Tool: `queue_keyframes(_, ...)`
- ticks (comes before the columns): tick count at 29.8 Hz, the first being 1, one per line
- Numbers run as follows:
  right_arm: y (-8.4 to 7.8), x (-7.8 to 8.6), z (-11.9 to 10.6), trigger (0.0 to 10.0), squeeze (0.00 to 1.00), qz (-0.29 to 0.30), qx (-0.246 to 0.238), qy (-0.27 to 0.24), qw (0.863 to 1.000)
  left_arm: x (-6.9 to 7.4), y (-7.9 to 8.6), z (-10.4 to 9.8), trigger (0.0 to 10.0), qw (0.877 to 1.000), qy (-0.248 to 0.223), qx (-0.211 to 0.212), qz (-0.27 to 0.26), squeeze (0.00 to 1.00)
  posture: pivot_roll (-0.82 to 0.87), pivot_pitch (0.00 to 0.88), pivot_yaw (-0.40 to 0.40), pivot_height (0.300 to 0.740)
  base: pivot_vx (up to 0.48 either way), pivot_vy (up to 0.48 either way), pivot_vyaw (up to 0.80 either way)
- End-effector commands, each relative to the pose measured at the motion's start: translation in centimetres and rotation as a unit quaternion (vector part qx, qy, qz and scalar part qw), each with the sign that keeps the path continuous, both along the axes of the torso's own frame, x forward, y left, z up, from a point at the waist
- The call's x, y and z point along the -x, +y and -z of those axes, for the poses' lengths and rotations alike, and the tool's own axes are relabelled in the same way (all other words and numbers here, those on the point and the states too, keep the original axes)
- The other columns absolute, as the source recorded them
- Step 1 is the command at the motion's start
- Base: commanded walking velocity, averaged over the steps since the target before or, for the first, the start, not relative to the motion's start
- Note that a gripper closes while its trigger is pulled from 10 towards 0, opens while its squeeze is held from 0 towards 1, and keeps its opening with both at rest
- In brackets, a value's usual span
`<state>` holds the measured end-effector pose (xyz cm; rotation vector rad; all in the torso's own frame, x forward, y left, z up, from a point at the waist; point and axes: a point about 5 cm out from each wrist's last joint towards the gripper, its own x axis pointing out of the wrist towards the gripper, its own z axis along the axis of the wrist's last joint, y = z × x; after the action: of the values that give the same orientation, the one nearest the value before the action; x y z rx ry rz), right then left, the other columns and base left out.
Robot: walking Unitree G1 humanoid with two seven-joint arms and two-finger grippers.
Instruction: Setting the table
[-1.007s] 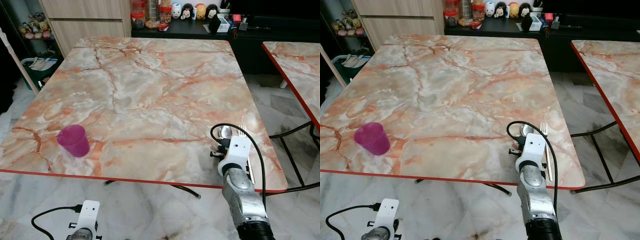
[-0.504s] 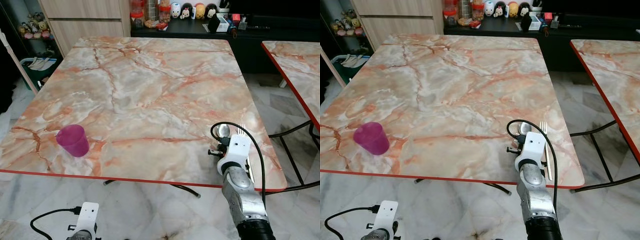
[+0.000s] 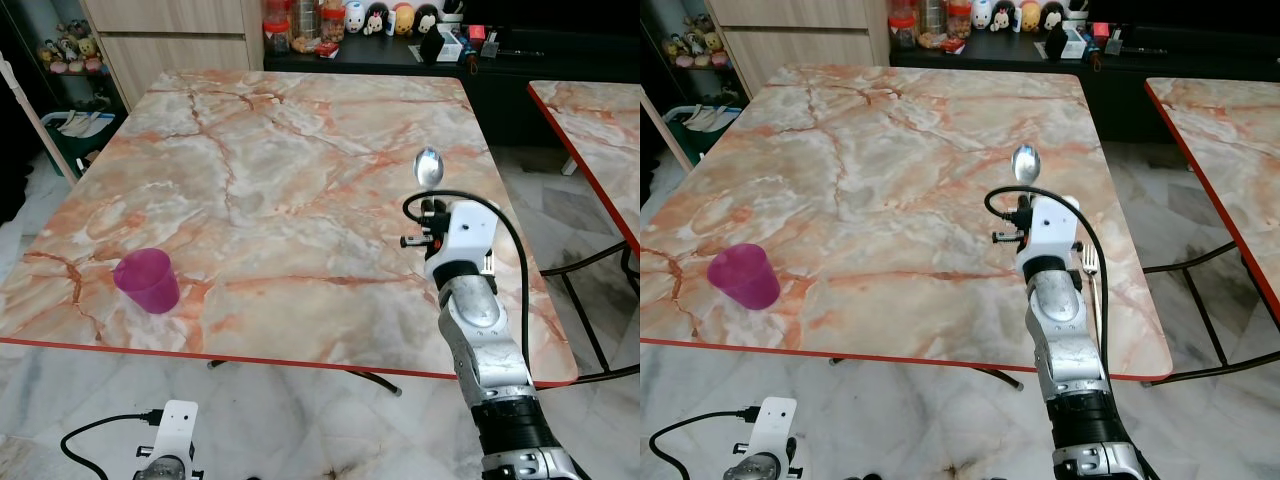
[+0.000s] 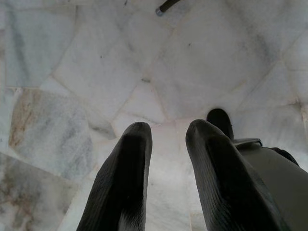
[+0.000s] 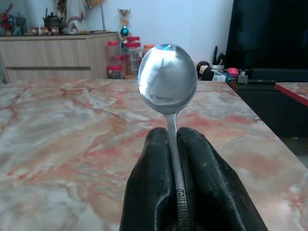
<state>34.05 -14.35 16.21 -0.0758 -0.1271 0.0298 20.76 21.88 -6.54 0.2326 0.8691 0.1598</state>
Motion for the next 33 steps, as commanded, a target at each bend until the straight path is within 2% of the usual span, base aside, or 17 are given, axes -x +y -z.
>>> queue_keyframes(1, -0.25, -0.10, -0.07, 10.0, 0.00, -0.001, 0.006, -0.002, 1.000, 0.45, -0.27, 0.33, 10.0, 1.000, 0.009, 0.002, -0.005, 0.00, -0.01, 0.121, -0.021, 0.740, 0.000, -0.405, 0.00)
queue_keyframes(33, -1.00, -0.19, -0.35, 10.0, 0.00, 0.005, 0.012, -0.009, 1.000, 0.57, -0.05, 0.35, 10.0, 1.000, 0.011, 0.001, -0.008, 0.00, -0.03, 0.127, -0.013, 0.740, 0.000, -0.404, 0.00)
